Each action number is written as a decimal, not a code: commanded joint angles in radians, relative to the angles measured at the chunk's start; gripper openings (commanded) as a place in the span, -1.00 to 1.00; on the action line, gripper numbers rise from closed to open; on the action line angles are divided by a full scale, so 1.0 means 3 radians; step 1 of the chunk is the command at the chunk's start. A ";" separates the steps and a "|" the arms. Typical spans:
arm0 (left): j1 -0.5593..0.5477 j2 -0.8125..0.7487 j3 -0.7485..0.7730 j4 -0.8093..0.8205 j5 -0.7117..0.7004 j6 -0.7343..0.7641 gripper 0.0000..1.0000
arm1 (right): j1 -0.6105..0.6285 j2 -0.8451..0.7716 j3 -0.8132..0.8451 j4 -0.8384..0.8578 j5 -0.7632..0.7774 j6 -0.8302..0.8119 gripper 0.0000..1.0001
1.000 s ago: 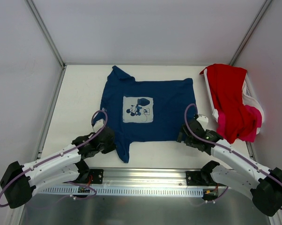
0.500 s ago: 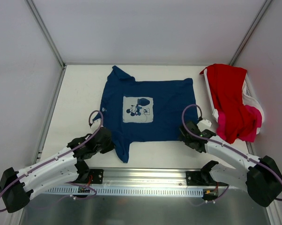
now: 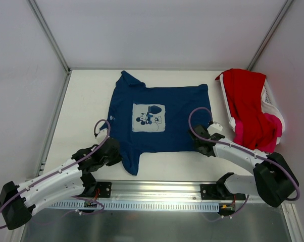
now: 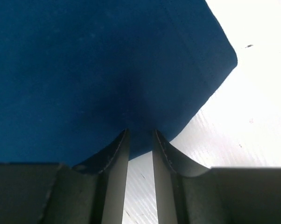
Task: Fold and stack the t-shirts
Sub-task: Flatten the tshirt out, then fold the tshirt
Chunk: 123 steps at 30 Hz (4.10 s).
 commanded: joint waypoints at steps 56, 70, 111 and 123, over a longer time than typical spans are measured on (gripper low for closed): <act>-0.0035 0.0309 0.0785 -0.0152 -0.0355 0.0563 -1.00 | -0.0433 -0.1642 -0.0229 -0.0886 -0.0403 -0.0100 -0.99; 0.0302 0.1030 0.1485 -0.0091 -0.0790 0.1060 -1.00 | -0.0473 -0.1040 0.0318 -0.0713 -0.0024 -0.0366 -0.99; 0.1699 0.3162 0.2697 0.1085 -0.0084 0.1730 -1.00 | -0.1195 0.1523 0.2021 -0.0324 -0.0081 -0.0714 -0.99; 0.1908 0.4077 0.3301 0.1197 -0.0094 0.1801 0.63 | -0.1251 0.1947 0.2440 -0.0370 0.0078 -0.0719 0.89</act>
